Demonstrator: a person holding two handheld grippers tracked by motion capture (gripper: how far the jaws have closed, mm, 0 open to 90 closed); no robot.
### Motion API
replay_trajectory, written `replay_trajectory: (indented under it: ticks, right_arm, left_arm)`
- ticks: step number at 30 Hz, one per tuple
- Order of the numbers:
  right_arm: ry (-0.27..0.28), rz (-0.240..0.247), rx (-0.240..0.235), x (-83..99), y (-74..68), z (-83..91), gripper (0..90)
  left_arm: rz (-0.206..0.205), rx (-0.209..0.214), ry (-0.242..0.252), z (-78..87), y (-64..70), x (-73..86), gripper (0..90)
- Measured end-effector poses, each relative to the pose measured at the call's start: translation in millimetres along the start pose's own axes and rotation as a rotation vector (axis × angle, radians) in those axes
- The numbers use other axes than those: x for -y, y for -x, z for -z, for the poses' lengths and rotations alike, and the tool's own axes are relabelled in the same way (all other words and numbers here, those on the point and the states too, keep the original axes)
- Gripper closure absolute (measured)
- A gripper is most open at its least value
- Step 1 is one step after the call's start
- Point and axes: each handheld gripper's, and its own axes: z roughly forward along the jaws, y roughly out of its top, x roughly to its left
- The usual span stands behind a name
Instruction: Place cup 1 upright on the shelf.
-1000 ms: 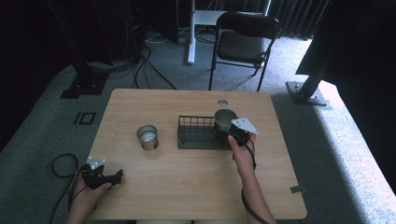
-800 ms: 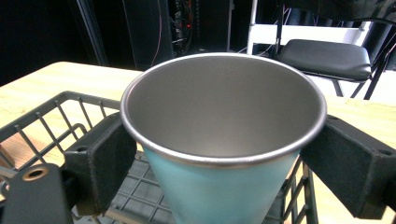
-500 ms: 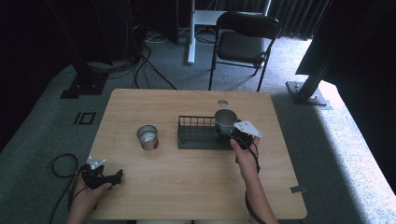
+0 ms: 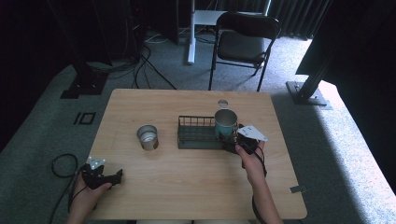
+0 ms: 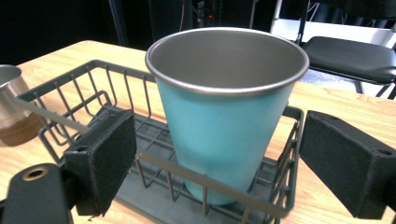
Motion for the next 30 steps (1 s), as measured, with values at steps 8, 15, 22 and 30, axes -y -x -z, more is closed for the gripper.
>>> replay_trajectory:
  ticks: [8,15,22,30]
  right_arm:
    - [-0.008,0.009,-0.034,4.4,5.6,10.3,11.1]
    - [-0.018,0.008,-0.054,12.2,10.8,17.8,11.1]
    - [-0.036,0.022,-0.068,20.3,16.6,22.7,11.1]
    - [-0.065,0.026,-0.099,33.6,25.8,30.6,11.1]
  left_arm:
    - [0.000,0.000,0.000,0.0,0.0,0.0,2.2]
    - [0.000,0.000,0.000,0.0,0.0,0.0,2.2]
    - [0.000,0.000,0.000,0.0,0.0,0.0,2.2]
    - [-0.001,0.000,0.000,0.0,0.0,0.0,2.2]
